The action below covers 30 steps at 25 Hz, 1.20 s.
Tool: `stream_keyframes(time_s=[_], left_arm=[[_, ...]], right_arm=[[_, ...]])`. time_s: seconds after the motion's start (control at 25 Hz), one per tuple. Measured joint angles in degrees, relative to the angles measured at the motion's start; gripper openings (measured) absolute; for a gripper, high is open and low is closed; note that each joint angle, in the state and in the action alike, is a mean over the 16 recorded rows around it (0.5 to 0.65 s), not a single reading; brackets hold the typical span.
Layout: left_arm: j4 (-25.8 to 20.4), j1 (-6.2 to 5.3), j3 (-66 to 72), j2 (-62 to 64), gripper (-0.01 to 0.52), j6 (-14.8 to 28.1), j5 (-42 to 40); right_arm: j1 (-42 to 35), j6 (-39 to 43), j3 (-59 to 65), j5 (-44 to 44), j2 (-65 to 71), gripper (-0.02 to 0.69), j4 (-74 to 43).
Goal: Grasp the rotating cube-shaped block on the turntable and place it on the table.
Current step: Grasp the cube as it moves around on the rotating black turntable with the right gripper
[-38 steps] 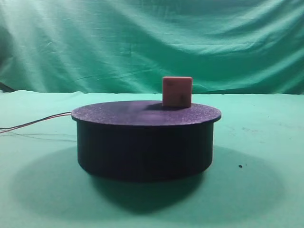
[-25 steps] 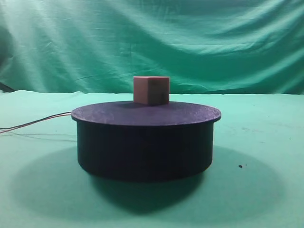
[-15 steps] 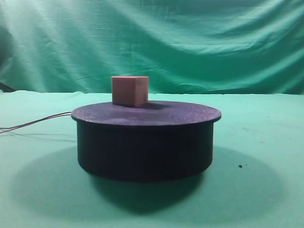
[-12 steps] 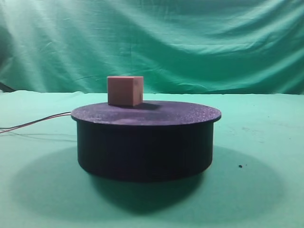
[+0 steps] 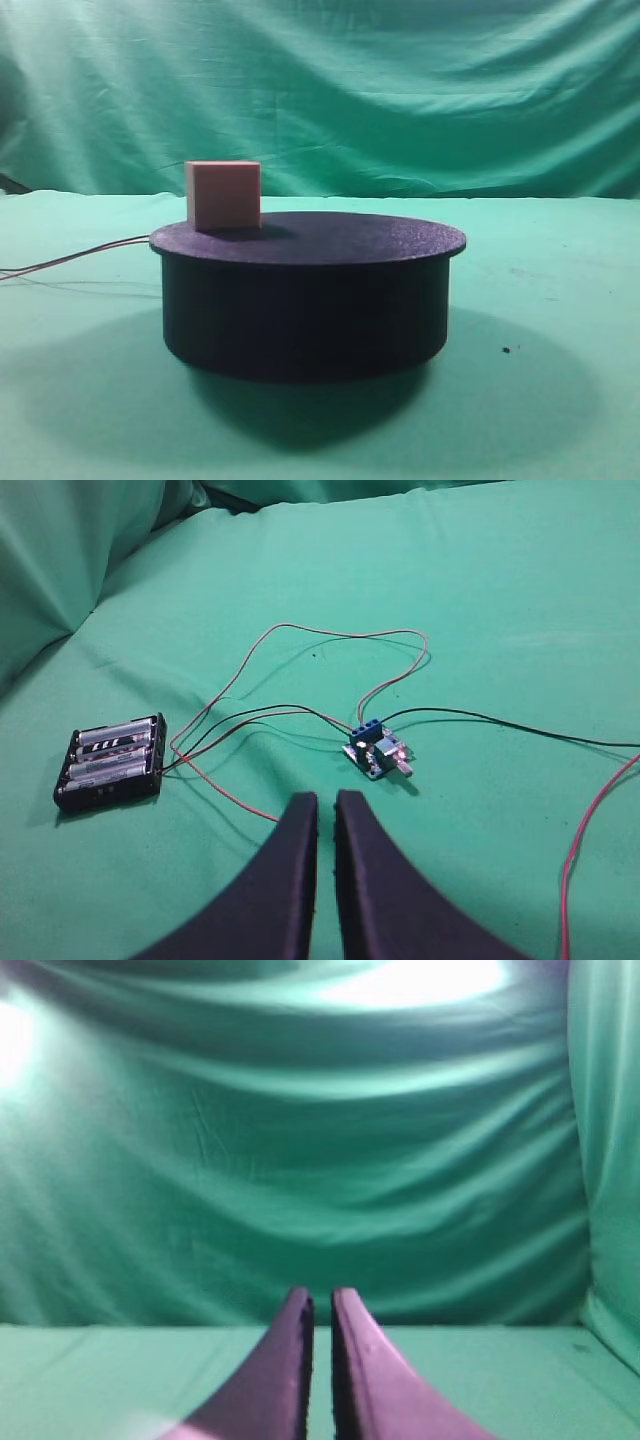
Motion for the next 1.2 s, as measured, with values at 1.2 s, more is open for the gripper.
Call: stream_keyframes(time_s=[1.2], left_arm=[[0.00, 0.00, 0.00, 0.00, 0.000, 0.00, 0.00]], right_arm=[[31.10, -15.13, -25.20, 10.47, 56.64, 0.258, 18.88]])
